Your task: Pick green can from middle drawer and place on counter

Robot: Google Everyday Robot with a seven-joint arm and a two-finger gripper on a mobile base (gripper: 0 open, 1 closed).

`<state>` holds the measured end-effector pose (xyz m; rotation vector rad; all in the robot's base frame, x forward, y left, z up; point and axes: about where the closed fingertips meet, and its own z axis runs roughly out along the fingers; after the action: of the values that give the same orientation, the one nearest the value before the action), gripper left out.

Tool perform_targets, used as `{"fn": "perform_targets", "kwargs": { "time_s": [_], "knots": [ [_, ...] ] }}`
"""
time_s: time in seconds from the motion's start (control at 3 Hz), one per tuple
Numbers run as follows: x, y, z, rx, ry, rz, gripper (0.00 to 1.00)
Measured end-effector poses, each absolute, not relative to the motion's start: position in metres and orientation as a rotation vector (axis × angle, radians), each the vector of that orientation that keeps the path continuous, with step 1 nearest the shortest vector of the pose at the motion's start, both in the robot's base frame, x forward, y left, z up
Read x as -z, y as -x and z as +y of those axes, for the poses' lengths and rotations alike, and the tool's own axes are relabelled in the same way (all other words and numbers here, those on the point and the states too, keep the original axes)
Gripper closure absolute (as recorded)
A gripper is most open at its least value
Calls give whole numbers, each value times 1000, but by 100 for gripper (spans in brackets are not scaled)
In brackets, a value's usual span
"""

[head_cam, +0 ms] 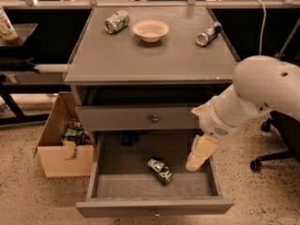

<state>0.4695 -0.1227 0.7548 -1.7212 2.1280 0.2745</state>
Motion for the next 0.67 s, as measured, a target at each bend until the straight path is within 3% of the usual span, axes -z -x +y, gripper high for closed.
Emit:
{"fn": "perform_targets", "kwargs": {
  "time_s": [0.67],
  "knots": [
    [-638, -471, -89, -407, 1702, 2145, 0]
  ]
}}
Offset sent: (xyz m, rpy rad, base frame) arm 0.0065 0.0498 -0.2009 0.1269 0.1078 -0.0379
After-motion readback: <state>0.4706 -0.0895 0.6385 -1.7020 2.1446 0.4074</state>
